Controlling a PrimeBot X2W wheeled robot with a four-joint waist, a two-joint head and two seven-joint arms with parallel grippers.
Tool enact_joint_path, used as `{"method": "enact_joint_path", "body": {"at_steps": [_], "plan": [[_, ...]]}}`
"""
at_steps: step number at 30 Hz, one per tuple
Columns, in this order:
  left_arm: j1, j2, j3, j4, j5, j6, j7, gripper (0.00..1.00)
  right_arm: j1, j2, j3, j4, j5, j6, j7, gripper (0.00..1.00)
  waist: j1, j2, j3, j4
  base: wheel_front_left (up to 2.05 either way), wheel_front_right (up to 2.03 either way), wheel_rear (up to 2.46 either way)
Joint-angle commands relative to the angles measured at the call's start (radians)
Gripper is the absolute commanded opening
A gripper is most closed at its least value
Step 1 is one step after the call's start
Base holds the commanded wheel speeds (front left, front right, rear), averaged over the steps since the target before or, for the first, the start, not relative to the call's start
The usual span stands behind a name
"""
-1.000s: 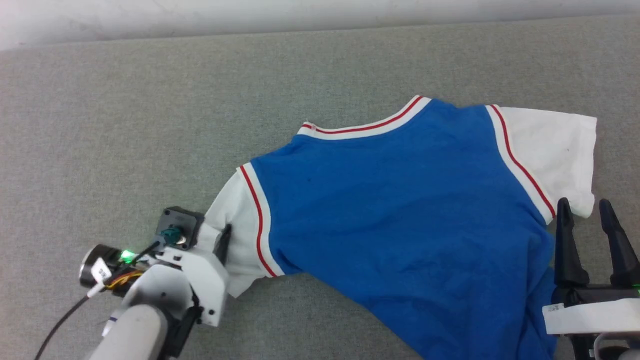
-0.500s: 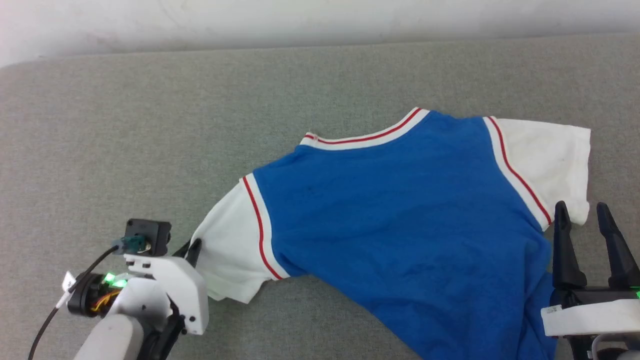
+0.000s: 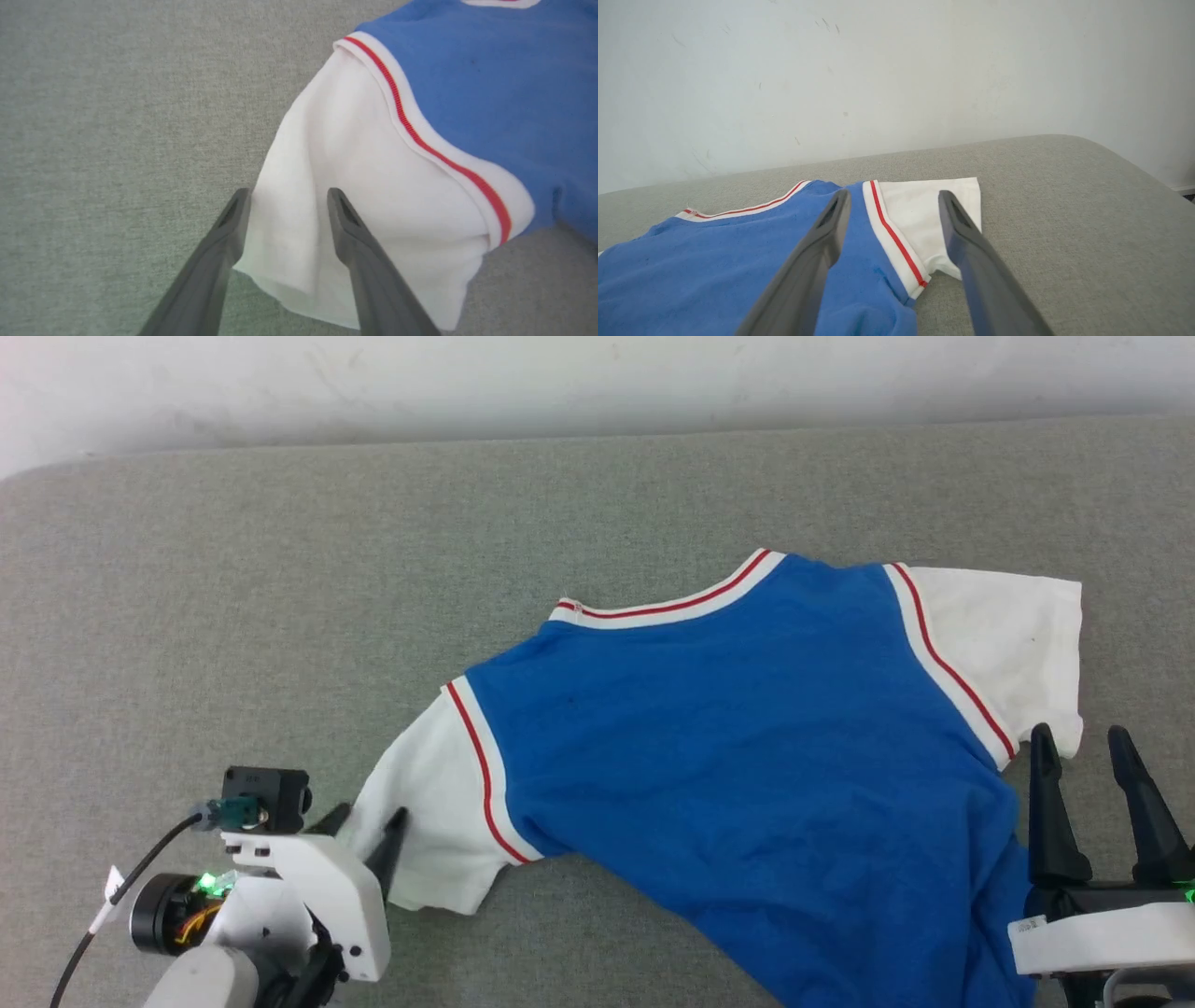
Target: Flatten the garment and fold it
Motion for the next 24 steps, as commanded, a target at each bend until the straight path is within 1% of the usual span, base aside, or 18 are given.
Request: {"method": "enact_joint_path", "body": {"at_steps": [1,3,5,9,12,13,15,17,20,24], "plan": [[0.010,-0.004,0.000,-0.008,-0.002,-0.003,-0.005,1.00,0.003,0.001,0.000,-0.004,-0.007,-0.001,0.000,1.00,0.0000,0.0000,0.003,0.000,0.00,0.00,0.00],[0.012,-0.004,-0.006,-0.018,-0.009,-0.008,0.007,1.00,0.002,0.001,-0.001,-0.006,-0.009,-0.001,0.002,1.00,0.0000,0.0000,0.005,0.000,0.00,0.00,0.00],[0.022,-0.005,-0.015,-0.023,-0.027,-0.012,0.040,1.00,0.002,0.001,-0.002,-0.007,-0.010,-0.001,0.004,1.00,0.0000,0.0000,0.007,0.001,0.00,0.00,0.00],[0.035,0.011,-0.024,-0.010,-0.015,0.005,0.078,1.00,0.000,0.001,-0.001,-0.009,-0.012,-0.001,0.006,1.00,0.0000,0.0000,0.010,0.002,0.00,0.00,0.00],[0.048,0.007,-0.030,0.002,-0.015,0.022,0.096,1.00,-0.003,0.001,0.004,-0.012,-0.011,-0.001,0.009,1.00,0.0000,0.0000,0.012,0.000,0.00,0.00,0.00],[0.050,0.005,-0.030,0.005,-0.016,0.024,0.095,0.00,-0.003,0.001,0.004,-0.014,-0.010,-0.001,0.010,1.00,0.0000,0.0000,0.014,0.000,0.00,0.00,0.00],[0.055,0.001,-0.035,0.006,-0.028,0.012,0.094,0.00,-0.004,0.001,0.000,-0.016,-0.010,-0.001,0.010,1.00,0.0000,0.0000,0.017,0.001,0.00,0.00,0.00],[0.055,-0.005,-0.031,-0.005,-0.033,0.011,0.077,0.00,-0.005,0.001,-0.005,-0.017,-0.010,-0.001,0.009,1.00,0.0000,0.0000,0.021,0.004,0.00,0.00,0.00],[0.046,-0.021,-0.007,-0.019,-0.029,0.027,0.016,0.00,-0.008,0.001,-0.008,-0.020,-0.010,-0.001,0.009,1.00,0.0000,0.0000,0.026,0.006,0.00,0.00,0.00],[0.040,-0.057,0.023,-0.058,-0.029,0.051,-0.076,0.00,-0.018,0.001,-0.001,-0.021,-0.007,-0.001,0.009,1.00,0.0000,0.0000,0.026,0.008,0.00,0.00,0.00]]}}
